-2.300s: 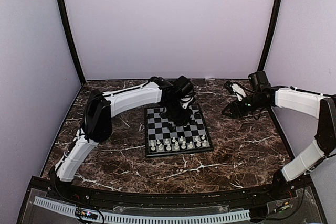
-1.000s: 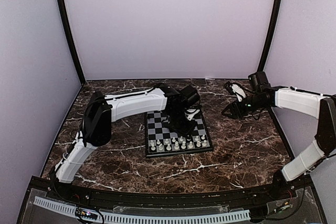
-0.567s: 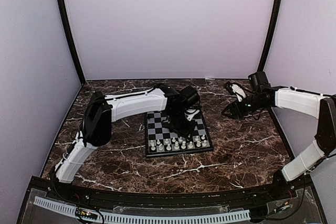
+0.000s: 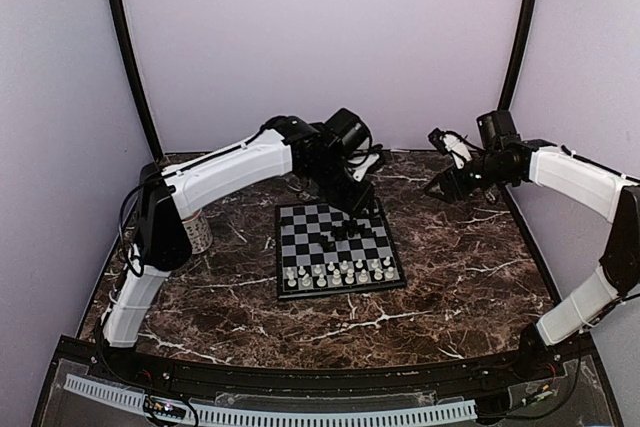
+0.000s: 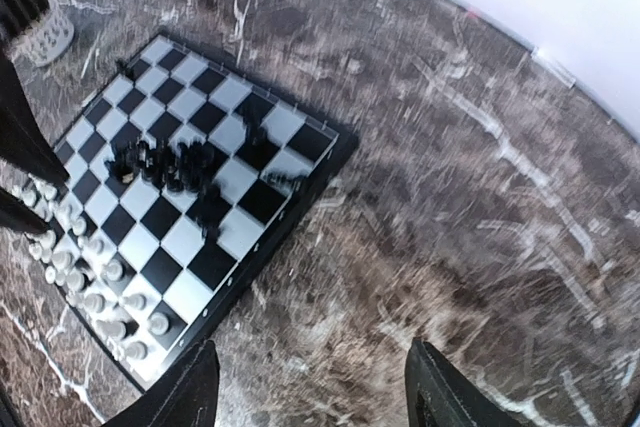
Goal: Set up the chess pieces on the board
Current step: Place the pawn at f2, then reset both arms
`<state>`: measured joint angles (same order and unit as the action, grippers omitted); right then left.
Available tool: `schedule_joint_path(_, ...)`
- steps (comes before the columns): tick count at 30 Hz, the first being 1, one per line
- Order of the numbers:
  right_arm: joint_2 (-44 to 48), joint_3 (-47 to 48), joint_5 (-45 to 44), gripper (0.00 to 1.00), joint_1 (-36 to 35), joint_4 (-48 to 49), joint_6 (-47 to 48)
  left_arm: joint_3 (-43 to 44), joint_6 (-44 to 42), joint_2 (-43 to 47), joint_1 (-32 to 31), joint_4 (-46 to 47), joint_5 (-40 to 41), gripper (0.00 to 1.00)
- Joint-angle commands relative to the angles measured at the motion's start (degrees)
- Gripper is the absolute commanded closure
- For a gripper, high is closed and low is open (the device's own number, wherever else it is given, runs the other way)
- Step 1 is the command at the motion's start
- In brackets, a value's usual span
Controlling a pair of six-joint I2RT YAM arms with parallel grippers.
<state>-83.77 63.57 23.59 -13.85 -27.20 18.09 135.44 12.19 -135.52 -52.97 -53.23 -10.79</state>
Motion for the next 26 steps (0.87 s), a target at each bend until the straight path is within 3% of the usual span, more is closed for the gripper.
schedule_joint_path(1,2.00,7.66,-1.53,0.35,0.40,-3.87,1.56,1.01,-4.55,10.47,3.61,-0.95,8.84,0.65)
schedule_joint_path(7,5.62,12.21,-6.21,0.31,0.69,-4.55,-1.83,-6.94,-8.60,18.79,7.41,-1.37,25.03,0.52)
schedule_joint_path(8,6.42,12.23,-8.64,0.25,0.79,-3.63,-3.64,-10.43,-8.94,19.90,8.40,-0.70,26.30,0.46)
schedule_joint_path(9,7.37,11.99,-11.32,0.07,0.96,-2.23,-5.93,-14.76,-9.57,22.68,9.33,1.17,28.57,0.39)
schedule_joint_path(10,7.85,11.92,-13.24,0.02,1.21,-1.85,-6.60,-17.22,-9.91,25.95,9.84,2.81,29.66,0.35)
schedule_joint_path(13,8.63,11.48,-17.09,0.01,1.77,-1.57,-8.03,-32.83,-11.06,33.47,12.22,14.63,34.12,0.06)
schedule_joint_path(14,8.99,11.22,-18.07,0.01,1.87,-1.28,-9.05,-35.71,-10.74,36.73,12.64,16.79,34.79,0.04)
schedule_joint_path(19,13.07,7.21,-19.36,0.01,4.13,2.17,-12.13,-46.43,-8.38,42.36,14.29,23.95,35.46,0.01)
schedule_joint_path(26,16.88,2.12,-13.44,0.01,8.18,6.40,-15.49,-46.97,-4.27,43.62,14.35,23.52,33.06,0.01)
